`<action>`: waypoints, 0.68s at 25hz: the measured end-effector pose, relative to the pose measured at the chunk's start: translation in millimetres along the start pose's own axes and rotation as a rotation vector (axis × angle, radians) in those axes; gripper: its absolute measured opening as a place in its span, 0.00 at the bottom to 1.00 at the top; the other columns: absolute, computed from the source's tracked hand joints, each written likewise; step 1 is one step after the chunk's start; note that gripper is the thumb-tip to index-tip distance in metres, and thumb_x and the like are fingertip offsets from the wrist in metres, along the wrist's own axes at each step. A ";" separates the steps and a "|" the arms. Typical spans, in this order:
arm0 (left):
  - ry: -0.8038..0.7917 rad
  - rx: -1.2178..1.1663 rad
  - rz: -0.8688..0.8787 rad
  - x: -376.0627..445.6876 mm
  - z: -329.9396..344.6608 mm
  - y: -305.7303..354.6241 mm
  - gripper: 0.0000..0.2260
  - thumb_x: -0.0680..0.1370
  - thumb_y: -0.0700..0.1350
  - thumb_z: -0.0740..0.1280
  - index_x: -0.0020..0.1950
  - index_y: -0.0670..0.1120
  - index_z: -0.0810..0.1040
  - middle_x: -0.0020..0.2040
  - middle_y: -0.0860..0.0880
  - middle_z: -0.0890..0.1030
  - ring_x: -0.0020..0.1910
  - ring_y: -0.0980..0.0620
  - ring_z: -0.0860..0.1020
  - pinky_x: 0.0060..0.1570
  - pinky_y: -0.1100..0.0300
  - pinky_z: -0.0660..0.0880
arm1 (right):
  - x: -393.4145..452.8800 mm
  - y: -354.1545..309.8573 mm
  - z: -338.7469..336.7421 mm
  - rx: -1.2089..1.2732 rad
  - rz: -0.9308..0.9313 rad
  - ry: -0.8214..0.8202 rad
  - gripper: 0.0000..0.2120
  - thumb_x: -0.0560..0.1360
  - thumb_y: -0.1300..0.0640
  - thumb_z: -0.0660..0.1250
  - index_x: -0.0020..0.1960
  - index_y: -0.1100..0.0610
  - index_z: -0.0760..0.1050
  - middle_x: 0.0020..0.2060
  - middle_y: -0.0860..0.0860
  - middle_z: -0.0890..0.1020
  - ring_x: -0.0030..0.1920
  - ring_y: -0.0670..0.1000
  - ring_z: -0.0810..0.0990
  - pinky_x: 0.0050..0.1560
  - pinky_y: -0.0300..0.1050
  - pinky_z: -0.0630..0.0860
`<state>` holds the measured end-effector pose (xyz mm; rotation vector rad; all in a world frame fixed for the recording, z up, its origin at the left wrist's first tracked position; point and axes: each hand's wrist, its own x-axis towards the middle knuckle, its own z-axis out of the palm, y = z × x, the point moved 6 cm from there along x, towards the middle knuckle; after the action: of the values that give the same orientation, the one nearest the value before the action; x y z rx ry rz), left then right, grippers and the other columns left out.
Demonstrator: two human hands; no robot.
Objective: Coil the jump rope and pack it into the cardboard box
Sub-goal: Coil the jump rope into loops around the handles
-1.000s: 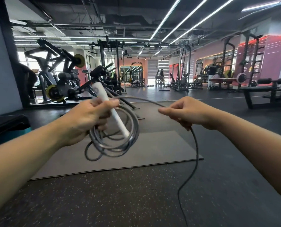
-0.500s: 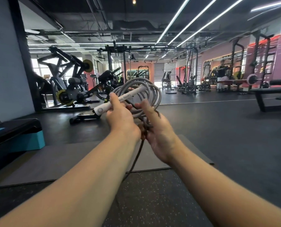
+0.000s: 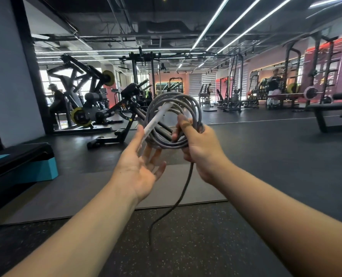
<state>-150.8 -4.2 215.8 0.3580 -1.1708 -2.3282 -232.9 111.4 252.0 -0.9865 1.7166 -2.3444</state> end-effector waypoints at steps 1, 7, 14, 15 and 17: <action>0.009 0.095 -0.012 1.3 -10.8 -0.1 0.26 0.64 0.58 0.78 0.58 0.50 0.80 0.46 0.52 0.85 0.50 0.50 0.82 0.60 0.47 0.76 | 3.4 -2.7 -3.3 -0.077 0.003 -0.037 0.17 0.84 0.48 0.63 0.45 0.60 0.75 0.27 0.48 0.76 0.18 0.41 0.63 0.20 0.34 0.60; -0.170 1.140 0.833 -28.1 22.4 73.5 0.39 0.68 0.62 0.76 0.75 0.59 0.63 0.75 0.52 0.69 0.71 0.52 0.69 0.68 0.51 0.68 | 6.2 -25.8 -4.6 -0.653 -0.049 -0.347 0.16 0.83 0.51 0.64 0.37 0.53 0.74 0.28 0.48 0.75 0.20 0.41 0.65 0.22 0.37 0.62; -0.661 1.622 0.048 -5.9 65.5 46.6 0.26 0.74 0.65 0.67 0.52 0.44 0.87 0.47 0.43 0.86 0.42 0.52 0.79 0.48 0.58 0.78 | -6.6 -26.2 14.2 -0.955 -0.200 -0.687 0.10 0.81 0.54 0.69 0.43 0.56 0.84 0.35 0.52 0.84 0.32 0.48 0.78 0.33 0.37 0.74; -0.677 1.580 0.009 -10.2 62.3 38.2 0.25 0.76 0.64 0.64 0.51 0.43 0.87 0.43 0.46 0.86 0.37 0.53 0.77 0.42 0.60 0.77 | -9.2 -23.0 12.9 -0.912 -0.176 -0.701 0.10 0.81 0.54 0.69 0.44 0.58 0.84 0.34 0.52 0.84 0.31 0.46 0.77 0.32 0.35 0.72; -0.656 1.556 0.065 -15.0 58.6 29.4 0.26 0.76 0.65 0.61 0.47 0.46 0.86 0.35 0.53 0.84 0.30 0.57 0.73 0.34 0.62 0.73 | -13.6 -18.0 8.4 -0.847 -0.149 -0.696 0.11 0.81 0.55 0.68 0.48 0.62 0.84 0.34 0.54 0.84 0.28 0.42 0.76 0.29 0.32 0.69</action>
<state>-154.9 28.6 274.4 0.0013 -3.0383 -0.9654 -212.2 116.8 263.1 -1.7855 2.3017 -0.9888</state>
